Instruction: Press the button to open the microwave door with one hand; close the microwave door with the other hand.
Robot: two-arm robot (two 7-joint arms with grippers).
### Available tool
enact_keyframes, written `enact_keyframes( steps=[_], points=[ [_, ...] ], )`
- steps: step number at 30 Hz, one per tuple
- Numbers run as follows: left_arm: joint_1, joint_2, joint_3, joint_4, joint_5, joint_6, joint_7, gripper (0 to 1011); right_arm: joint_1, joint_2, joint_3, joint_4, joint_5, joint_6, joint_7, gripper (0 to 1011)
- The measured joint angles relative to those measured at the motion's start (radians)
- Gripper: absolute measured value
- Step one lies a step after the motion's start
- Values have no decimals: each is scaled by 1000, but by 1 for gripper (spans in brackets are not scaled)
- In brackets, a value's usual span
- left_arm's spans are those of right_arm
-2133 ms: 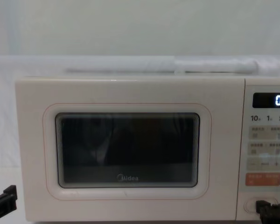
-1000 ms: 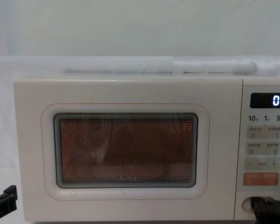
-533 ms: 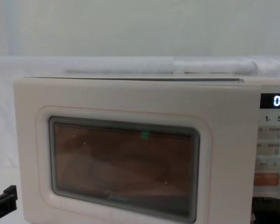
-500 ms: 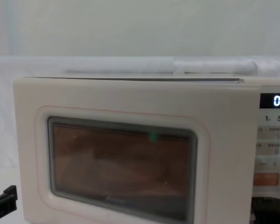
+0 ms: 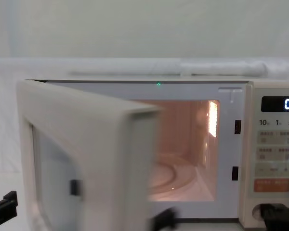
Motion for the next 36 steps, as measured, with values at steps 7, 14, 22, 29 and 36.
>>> enact_keyframes(
  steps=[7,14,22,29,36],
  points=[
    [0,0,0,0,0,0,0,1001,-32,12,4,-40,4,14,3,0],
    [0,0,0,0,0,0,0,1001,-88,32,8,-116,6,32,3,0],
    [0,0,0,0,0,0,0,1001,-137,53,7,-196,15,43,19,0],
    [0,0,0,0,0,0,0,1001,-180,75,9,-270,32,54,32,0],
    [0,0,0,0,0,0,0,1001,-200,101,42,-320,58,62,34,0]
  ],
)
